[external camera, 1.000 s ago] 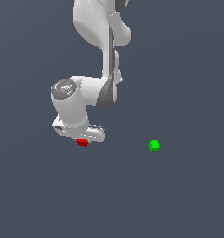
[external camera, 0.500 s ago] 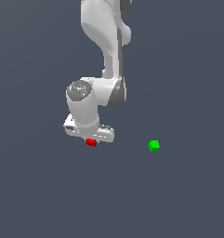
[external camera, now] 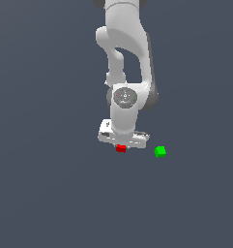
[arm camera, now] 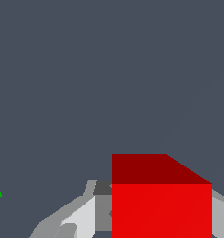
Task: Stack the red cube on top of the green cube.
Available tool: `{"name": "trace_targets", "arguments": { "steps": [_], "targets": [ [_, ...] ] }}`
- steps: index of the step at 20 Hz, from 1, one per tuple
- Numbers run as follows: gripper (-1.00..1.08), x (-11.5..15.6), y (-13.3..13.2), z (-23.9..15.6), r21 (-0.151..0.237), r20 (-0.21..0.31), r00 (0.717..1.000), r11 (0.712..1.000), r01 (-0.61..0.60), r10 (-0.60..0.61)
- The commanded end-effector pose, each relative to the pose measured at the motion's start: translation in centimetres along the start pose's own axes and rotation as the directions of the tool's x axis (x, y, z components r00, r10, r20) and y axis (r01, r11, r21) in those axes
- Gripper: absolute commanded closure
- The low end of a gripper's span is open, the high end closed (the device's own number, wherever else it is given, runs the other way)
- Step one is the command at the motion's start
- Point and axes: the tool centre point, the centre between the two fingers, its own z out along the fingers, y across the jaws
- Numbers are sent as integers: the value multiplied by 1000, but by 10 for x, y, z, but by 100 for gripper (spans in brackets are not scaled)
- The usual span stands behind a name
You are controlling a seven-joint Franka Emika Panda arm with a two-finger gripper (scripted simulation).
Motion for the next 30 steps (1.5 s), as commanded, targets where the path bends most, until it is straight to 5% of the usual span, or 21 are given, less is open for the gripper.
{"name": "trace_targets", "arguments": {
  "steps": [1, 13, 23, 24, 30],
  "targets": [
    [108, -9, -32, 5, 0, -1, 1000, 1000, 0, 0],
    [108, -41, -162, 27, 0, 0, 1000, 1000, 0, 0],
    [108, -45, -193, 32, 0, 0, 1000, 1000, 0, 0],
    [-92, -45, -193, 32, 0, 0, 1000, 1000, 0, 0],
    [-92, -45, -193, 32, 0, 0, 1000, 1000, 0, 0]
  ]
}}
